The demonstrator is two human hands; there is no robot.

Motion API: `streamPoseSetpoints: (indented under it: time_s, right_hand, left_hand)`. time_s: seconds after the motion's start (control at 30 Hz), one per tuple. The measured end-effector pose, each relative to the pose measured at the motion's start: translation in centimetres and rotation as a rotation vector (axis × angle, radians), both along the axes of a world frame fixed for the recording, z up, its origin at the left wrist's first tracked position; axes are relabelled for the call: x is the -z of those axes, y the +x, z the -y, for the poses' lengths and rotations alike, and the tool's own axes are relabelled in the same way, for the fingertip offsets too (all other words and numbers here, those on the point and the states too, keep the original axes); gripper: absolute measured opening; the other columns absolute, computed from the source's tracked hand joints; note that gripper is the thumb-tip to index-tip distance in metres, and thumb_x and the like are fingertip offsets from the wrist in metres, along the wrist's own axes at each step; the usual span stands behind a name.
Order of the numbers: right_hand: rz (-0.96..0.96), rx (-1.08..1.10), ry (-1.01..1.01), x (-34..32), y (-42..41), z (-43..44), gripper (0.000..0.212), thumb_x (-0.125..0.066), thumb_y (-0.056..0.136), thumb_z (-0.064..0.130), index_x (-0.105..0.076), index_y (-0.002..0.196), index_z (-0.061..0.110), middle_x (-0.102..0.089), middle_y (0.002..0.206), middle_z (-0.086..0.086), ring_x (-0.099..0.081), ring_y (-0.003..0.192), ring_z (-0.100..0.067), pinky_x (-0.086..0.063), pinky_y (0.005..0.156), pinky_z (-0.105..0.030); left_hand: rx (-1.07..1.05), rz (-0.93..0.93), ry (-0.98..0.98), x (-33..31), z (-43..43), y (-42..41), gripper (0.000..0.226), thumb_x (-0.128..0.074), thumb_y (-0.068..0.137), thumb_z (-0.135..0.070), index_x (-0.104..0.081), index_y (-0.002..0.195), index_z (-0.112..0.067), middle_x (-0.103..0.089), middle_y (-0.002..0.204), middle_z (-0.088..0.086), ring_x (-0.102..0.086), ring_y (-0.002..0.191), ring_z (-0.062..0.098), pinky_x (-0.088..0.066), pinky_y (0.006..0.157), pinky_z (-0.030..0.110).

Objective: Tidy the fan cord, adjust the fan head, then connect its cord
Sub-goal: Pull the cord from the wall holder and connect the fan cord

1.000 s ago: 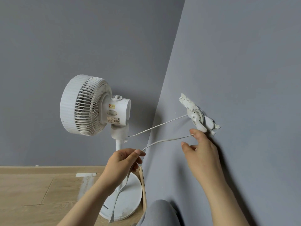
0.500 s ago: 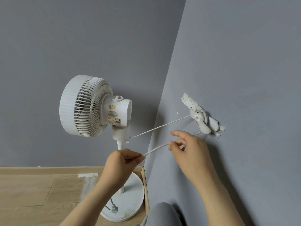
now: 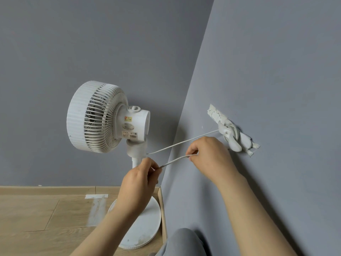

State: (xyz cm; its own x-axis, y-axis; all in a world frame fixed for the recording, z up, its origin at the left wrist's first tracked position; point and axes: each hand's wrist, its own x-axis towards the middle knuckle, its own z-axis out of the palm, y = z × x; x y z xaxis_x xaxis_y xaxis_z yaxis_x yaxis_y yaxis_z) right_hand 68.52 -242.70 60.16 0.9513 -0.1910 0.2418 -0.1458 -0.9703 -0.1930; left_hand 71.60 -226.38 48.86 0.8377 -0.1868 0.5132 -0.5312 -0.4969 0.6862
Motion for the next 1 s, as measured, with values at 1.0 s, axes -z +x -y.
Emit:
streamPoseSetpoints:
  time_s: [1.0]
  right_hand:
    - [-0.383,0.006,-0.139,-9.5,8.7,3.6,0.009,-0.081,0.069,0.014,-0.073,0.075,0.014,-0.061,0.061,-0.003,-0.051,0.051,-0.016,-0.035,0.045,-0.019]
  left_hand:
    - [0.110,-0.428,-0.371,-0.6,-1.5,0.4,0.018,-0.061,0.091,-0.017,-0.074,0.080,-0.022,-0.062,0.059,0.002,-0.051,0.045,0.008,-0.043,0.050,0.018]
